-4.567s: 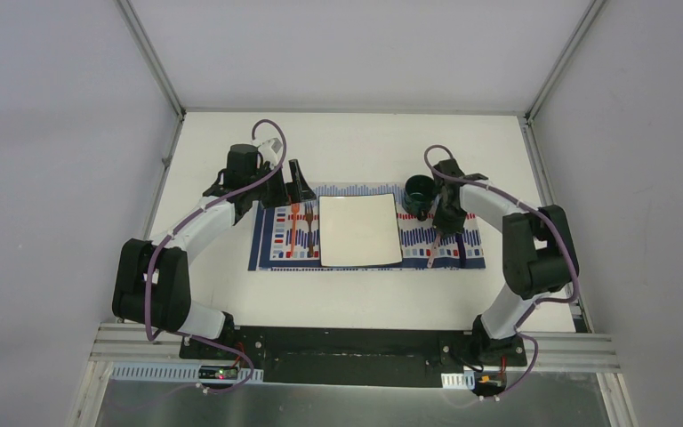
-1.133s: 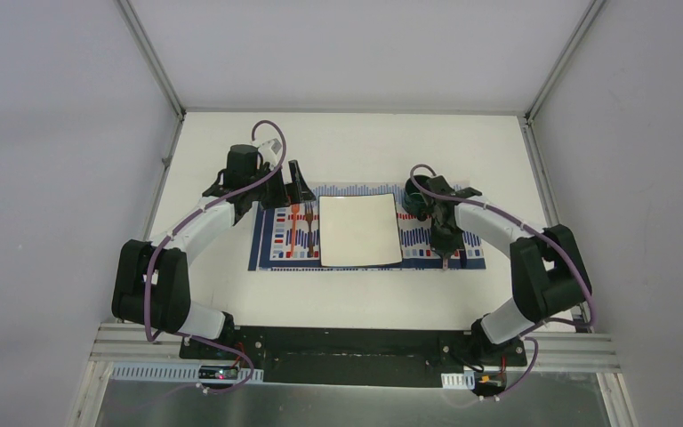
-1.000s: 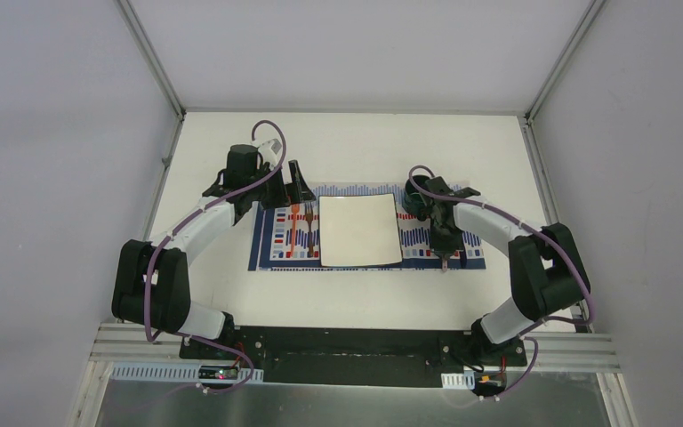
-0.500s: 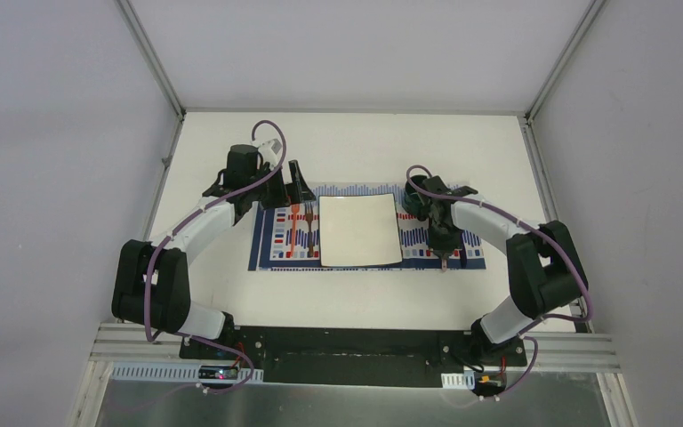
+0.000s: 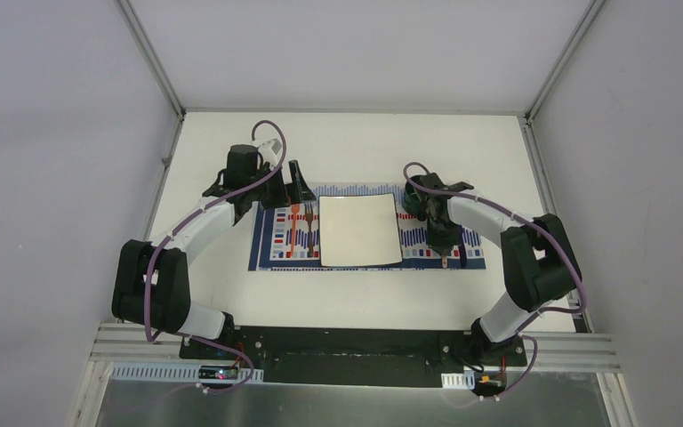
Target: Set the dinner table for one person
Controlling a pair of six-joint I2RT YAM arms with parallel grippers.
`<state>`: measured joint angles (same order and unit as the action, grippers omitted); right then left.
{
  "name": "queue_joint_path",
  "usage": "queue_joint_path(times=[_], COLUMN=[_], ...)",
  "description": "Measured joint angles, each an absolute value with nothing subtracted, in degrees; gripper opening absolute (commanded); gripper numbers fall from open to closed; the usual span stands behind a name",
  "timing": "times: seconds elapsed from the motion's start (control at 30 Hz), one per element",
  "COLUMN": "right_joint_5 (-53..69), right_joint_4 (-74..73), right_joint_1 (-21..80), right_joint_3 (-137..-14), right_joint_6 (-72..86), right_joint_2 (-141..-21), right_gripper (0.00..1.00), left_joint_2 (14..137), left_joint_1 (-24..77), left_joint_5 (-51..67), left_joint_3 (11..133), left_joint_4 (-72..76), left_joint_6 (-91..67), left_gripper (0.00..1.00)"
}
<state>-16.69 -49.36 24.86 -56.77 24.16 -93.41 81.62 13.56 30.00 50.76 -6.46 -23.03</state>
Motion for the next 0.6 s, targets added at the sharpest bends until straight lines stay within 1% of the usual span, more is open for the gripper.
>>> queue_joint_path(times=[0.2, 0.23, 0.33, 0.37, 0.43, 0.5, 0.6], right_joint_5=[-17.3, -17.37, -17.56, -17.65, -17.85, -18.04, -18.24], right_joint_4=[-49.34, -49.3, -49.34, -49.36, -49.39, -49.47, -50.09], right_joint_1=[24.86, 24.86, 24.86, 24.86, 24.86, 24.86, 24.86], right_joint_3=[-57.56, -57.56, -57.56, -57.56, -57.56, -57.56, -57.6], right_joint_6=[23.86, 23.86, 23.77, 23.9, 23.88, 23.9, 23.88], right_joint_2=[-94.65, -94.67, -94.7, -94.7, -94.65, -94.19, -91.74], right_gripper=[0.0, 0.02, 0.27, 0.33, 0.44, 0.48, 0.49], left_joint_2=[81.62, 81.62, 81.6, 81.62, 81.62, 81.62, 81.62], left_joint_1=[13.56, 13.56, 13.56, 13.56, 13.56, 13.56, 13.56], left_joint_5=[29.98, 29.98, 29.98, 29.98, 29.98, 29.98, 29.98], left_joint_3=[50.76, 50.76, 50.76, 50.76, 50.76, 50.76, 50.76], left_joint_4=[-6.46, -6.46, -6.46, -6.46, -6.46, -6.46, -6.48], left_joint_6=[-23.03, -23.0, -23.0, -23.0, -23.0, -23.0, -23.0], left_gripper=[0.99, 0.99, 0.99, 0.99, 0.99, 0.99, 0.99])
